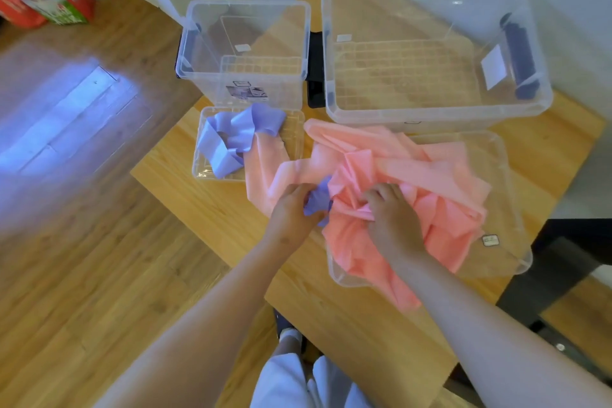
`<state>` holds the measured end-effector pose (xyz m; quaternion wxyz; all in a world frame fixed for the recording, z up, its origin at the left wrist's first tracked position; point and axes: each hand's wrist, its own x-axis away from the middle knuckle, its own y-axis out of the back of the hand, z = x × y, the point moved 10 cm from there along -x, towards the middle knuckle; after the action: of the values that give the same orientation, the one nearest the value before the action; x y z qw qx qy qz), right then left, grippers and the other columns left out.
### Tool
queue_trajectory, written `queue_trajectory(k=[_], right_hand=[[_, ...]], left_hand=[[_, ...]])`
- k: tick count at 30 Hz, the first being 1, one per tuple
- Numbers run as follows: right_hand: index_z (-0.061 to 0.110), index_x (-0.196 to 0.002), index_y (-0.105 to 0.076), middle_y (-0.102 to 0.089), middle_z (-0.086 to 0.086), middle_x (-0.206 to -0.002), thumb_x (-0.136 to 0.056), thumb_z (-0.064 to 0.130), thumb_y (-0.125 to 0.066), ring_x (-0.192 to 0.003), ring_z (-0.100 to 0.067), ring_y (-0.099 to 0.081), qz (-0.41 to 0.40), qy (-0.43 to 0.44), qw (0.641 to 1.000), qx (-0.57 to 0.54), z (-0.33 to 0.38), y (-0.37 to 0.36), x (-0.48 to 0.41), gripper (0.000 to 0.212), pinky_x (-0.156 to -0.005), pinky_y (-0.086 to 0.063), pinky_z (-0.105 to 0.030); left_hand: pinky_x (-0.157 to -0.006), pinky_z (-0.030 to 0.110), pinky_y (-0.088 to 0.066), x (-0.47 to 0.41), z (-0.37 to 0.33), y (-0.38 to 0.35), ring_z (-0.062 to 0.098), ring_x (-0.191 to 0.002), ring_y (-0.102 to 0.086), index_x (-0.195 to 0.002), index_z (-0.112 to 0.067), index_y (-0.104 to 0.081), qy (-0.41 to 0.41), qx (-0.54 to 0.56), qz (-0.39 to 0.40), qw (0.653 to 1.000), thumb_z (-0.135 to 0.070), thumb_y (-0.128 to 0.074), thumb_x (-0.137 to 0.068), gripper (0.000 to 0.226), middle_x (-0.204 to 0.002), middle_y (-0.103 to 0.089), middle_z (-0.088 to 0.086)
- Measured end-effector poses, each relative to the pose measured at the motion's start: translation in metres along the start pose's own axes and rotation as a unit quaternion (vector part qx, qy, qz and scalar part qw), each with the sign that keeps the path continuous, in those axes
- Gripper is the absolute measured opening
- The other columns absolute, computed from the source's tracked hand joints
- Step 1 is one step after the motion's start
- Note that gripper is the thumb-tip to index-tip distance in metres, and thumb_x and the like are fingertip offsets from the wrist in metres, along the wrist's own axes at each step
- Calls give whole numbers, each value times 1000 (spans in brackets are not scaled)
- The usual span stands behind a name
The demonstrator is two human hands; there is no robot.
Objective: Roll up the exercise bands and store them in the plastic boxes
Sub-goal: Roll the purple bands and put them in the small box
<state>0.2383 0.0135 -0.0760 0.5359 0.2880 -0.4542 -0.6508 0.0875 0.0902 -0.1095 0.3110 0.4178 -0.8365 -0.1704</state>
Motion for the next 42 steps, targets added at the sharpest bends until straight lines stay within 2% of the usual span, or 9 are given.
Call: queue_trajectory(k=[5,8,11,19,23,27,33,36,42], right_hand=[[6,-99,-67,-59,-12,-104,-62,-11,-57,-108,-32,-49,-3,-59,998,-32,-46,34,11,42,-88,-40,-36],[2,-101,-68,-59,-17,-107,-62,-11,-51,-110,-37,-49,-38,-79,996,-37,-65,55,19,44,-89,-32,-29],[2,-109,-66,-55,-16,-119,-65,-16,-52,-121,-34,-43,-36,-108,993,-38,-78,59,29,49,-94,-30,-26],[5,-121,-61,-53,-10,-120,-74,2,-71,-119,-29,-44,32,-89,993,-74,-71,28,43,47,-100,-25,-21],[6,-118,-64,-57,-9,-118,-76,41,-74,-116,-27,-48,30,-79,994,-72,-66,24,50,56,-100,-29,-27],[12,-116,-64,-56,-4,-119,-74,73,-46,-117,-22,-46,45,-75,995,-57,-59,21,56,77,-102,-33,-34],[8,-98,-67,-59,-6,-105,-86,19,-65,-105,-28,-53,-17,-81,995,-61,-51,27,52,16,-93,-41,-40],[4,-90,-66,-59,-9,-97,-86,11,-64,-96,-30,-54,-23,-67,996,-49,-47,28,51,9,-84,-45,-42],[5,-87,-65,-59,-8,-96,-87,10,-59,-96,-28,-52,-9,-84,996,-32,-45,23,49,8,-85,-44,-41]], left_hand=[[-70,13,-41,-1,-2,-1,19,-84,-55,-122,-4,-58,7,15,-17,1000,-2,-75,-77,48,-100,-58,4],[-61,18,-39,4,3,-1,10,-65,-50,-102,-8,-63,31,18,-25,999,-2,-72,-80,24,-72,-55,-4],[-57,11,-35,14,-2,-4,-4,-55,-46,-83,-10,-62,28,51,-23,998,2,-72,-81,16,-65,-50,-6],[-62,9,-37,29,-10,-16,4,-64,-47,-78,-13,-58,23,61,-24,998,-5,-72,-84,17,-67,-52,-10],[-63,10,-37,31,-13,-13,2,-68,-50,-83,-12,-59,23,71,-36,997,-5,-71,-85,15,-74,-55,-8],[-68,4,-39,34,-16,-5,5,-78,-55,-88,-11,-58,26,91,-63,994,-5,-70,-87,14,-96,-57,1],[-69,32,-48,46,-4,15,17,-79,-60,-74,-16,-48,47,160,-85,982,-4,-60,-92,24,-76,-56,0],[-65,25,-54,50,-17,52,10,-74,-68,-80,-11,-49,30,240,-132,961,5,-51,-95,22,-83,-62,8],[-72,27,-55,46,-59,154,13,-80,-70,-85,-19,-52,-54,219,-254,941,4,-50,-95,25,-92,-68,12]])
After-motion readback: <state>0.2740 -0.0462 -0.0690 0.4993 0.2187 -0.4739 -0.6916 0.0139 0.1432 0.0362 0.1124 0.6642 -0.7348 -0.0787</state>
